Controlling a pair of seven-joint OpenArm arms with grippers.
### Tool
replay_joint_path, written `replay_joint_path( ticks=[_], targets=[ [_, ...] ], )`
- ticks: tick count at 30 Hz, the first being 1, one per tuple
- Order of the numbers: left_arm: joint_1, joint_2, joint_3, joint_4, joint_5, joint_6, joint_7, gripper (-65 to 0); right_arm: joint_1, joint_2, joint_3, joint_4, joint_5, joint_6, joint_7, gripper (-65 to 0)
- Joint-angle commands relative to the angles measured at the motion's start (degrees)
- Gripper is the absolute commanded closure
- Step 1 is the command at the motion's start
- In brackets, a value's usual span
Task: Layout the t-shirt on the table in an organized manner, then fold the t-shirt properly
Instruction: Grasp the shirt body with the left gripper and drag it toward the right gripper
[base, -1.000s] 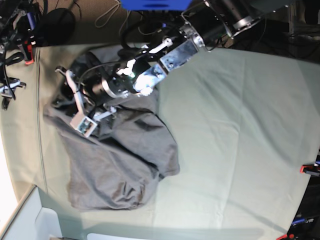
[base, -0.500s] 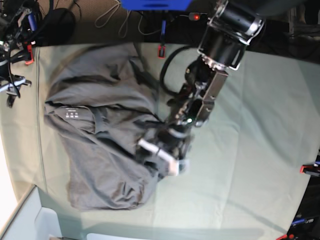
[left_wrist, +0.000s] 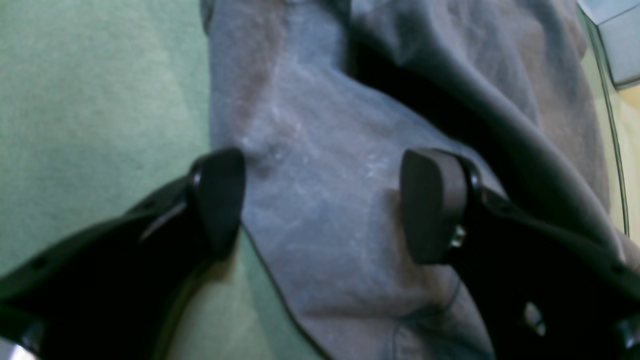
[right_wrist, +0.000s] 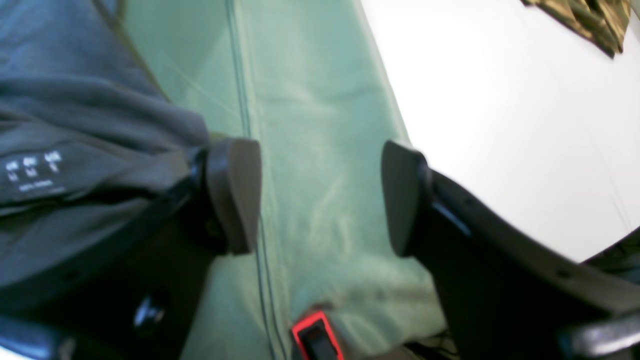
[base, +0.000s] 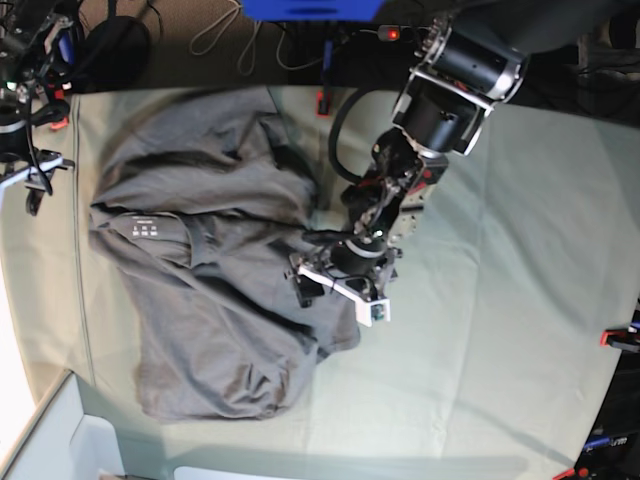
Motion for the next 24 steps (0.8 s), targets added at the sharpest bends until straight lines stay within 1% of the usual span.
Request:
replay_joint_path(
  ticks=[1,3,6,9,13,15,16,18,19,22,24],
  targets=[
    [-0.1,0.3,-0.1,0.6,-0.2,0.1,0.2,-47.0,0.3,0.8,0.2,1.2,0.7,-0.1,1.7,-38.0],
    [0.3,0.2,-0.6,0.6,-0.3,0.1,0.2,-46.8,0.3,0.9,0.2,1.0,0.7,-0.1,1.7,-38.0],
    [2.0,0.2,-4.7,1.1,-1.7,0.1,0.2,-46.8,0.4,0.9,0.2,1.0,0.7,-0.1,1.7,-38.0],
    [2.7,0.2,-6.7,1.8,-1.9,0.1,0.4,-46.8,0.5,0.9,0.2,0.9,0.7,0.1,1.7,-38.0],
    [2.5,0.6,-6.7,1.7,-1.7,0.1,4.4,-46.7,0.6,0.9,0.2,1.0,0.7,3.4,1.7,-38.0],
    [2.0,0.8,-6.5,1.7,-1.6,0.1,4.6,-46.5,0.7,0.9,0.2,1.0,0.7,3.6,1.7,-38.0],
    [1.3,0.8,-5.8,1.6,-1.6,0.1,4.6,-45.5,0.7,0.9,0.2,0.9,0.7,3.6,1.7,-38.0],
    [0.4,1.1,-4.1,0.5,-2.0,0.1,4.6,-40.1,1.5,0.9,0.2,0.8,0.7,3.6,1.7,-38.0],
    [-0.4,1.9,-3.5,-0.8,-2.2,0.1,4.6,-34.9,1.7,0.8,0.2,0.8,0.7,3.6,1.7,-38.0],
    [-3.0,4.3,-3.0,-5.6,-1.7,0.1,4.5,-16.6,1.8,0.7,0.2,0.8,0.7,3.6,1.7,-38.0],
    [-4.3,4.4,-2.9,-7.6,-2.1,0.1,4.5,-2.0,1.7,0.7,0.2,0.8,0.7,3.6,1.7,-38.0]
  ],
)
